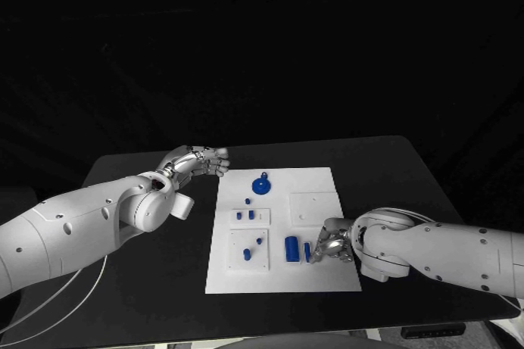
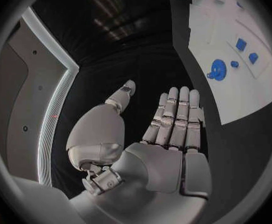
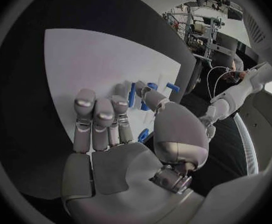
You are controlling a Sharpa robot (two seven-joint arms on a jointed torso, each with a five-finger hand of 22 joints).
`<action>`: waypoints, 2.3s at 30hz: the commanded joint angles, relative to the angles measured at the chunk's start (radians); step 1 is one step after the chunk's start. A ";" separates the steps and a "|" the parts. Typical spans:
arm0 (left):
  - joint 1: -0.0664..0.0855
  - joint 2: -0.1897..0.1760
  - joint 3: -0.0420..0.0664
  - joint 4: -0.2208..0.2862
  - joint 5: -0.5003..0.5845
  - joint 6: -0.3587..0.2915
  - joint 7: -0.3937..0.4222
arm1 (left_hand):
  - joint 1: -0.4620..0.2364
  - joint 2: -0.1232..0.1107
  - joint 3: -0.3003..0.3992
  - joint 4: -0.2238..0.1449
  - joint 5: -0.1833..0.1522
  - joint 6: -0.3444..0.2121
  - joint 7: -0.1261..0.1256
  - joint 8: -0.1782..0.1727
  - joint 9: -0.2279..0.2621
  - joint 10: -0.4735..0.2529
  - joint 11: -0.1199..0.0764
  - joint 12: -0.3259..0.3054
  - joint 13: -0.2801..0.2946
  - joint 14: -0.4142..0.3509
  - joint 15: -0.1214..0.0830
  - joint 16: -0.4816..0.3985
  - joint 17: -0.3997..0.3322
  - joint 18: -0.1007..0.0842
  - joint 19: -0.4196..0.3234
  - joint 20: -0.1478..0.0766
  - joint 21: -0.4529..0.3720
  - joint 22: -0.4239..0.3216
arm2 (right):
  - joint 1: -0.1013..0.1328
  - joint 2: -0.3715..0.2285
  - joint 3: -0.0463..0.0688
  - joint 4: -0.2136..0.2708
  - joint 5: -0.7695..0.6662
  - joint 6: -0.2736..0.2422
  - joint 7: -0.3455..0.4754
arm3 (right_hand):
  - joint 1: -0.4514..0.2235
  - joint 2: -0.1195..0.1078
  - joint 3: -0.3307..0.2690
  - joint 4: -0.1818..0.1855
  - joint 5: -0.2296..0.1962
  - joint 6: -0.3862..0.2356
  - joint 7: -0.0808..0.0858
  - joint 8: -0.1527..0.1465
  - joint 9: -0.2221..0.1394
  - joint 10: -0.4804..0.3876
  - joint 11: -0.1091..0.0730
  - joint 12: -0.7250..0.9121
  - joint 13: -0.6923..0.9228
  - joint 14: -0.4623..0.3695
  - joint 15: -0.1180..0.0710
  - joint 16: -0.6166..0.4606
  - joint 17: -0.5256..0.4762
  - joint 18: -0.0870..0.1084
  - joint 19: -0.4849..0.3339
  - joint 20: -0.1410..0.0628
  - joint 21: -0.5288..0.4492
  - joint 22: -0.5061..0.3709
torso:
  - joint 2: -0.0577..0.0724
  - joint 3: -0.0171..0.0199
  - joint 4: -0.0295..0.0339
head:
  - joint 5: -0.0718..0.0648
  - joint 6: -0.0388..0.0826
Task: Assemble the parts on the task board
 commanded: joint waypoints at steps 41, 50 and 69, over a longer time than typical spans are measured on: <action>0.057 0.120 0.002 -0.324 0.104 0.029 0.042 | -0.864 0.083 -0.429 0.213 -0.053 -0.734 -0.193 -0.286 -0.516 -0.312 -0.174 -0.073 -0.093 -0.804 -0.179 -0.375 -0.449 -0.066 -0.608 -0.079 -0.457 -0.336 | 0.013 0.339 0.281 -0.785 0.724 -0.013 0.743 | -0.120 0.227 -0.693 0.174 -0.054 -1.056 -0.080 -0.258 -0.625 -1.207 0.027 -1.069 -1.096 -1.315 0.123 -1.253 -1.018 -0.233 -1.224 0.035 -1.053 -1.293 | -0.042 0.0056 -0.0106 | 0.044 0.223; 0.036 0.094 0.012 -0.235 0.120 -0.058 0.066 | -0.864 0.083 -0.429 0.213 -0.053 -0.734 -0.193 -0.286 -0.516 -1.045 -0.174 -0.073 -0.093 -0.804 -0.179 -0.375 -0.449 -0.066 -0.608 -0.079 -0.457 -1.161 | 0.006 0.309 0.276 -0.696 0.763 -0.090 0.778 | -0.841 0.227 -0.693 0.174 -0.054 -1.056 -0.080 -0.258 -0.625 -1.207 0.027 -1.069 -1.096 -1.315 0.123 -1.253 -1.018 -0.233 -1.224 0.035 -1.053 -1.293 | -0.084 -0.0237 -0.0136 | 0.056 0.181; -0.086 -0.057 0.069 0.288 0.210 -0.566 0.208 | -0.864 0.083 -0.429 0.213 -0.053 -0.734 -0.193 -0.286 -0.516 -1.045 -0.174 -0.073 -0.093 -0.804 -0.179 -0.375 -0.449 -0.066 -0.608 -0.079 -0.457 -1.161 | -0.040 0.121 0.242 -0.122 1.018 -0.585 0.998 | -0.841 0.227 -0.693 0.174 -0.054 -1.056 -0.080 -0.258 -0.625 -1.207 0.027 -1.069 -1.096 -1.315 0.123 -1.253 -1.018 -0.233 -1.224 0.035 -1.053 -1.293 | -0.101 -0.0360 -0.0149 | 0.061 0.164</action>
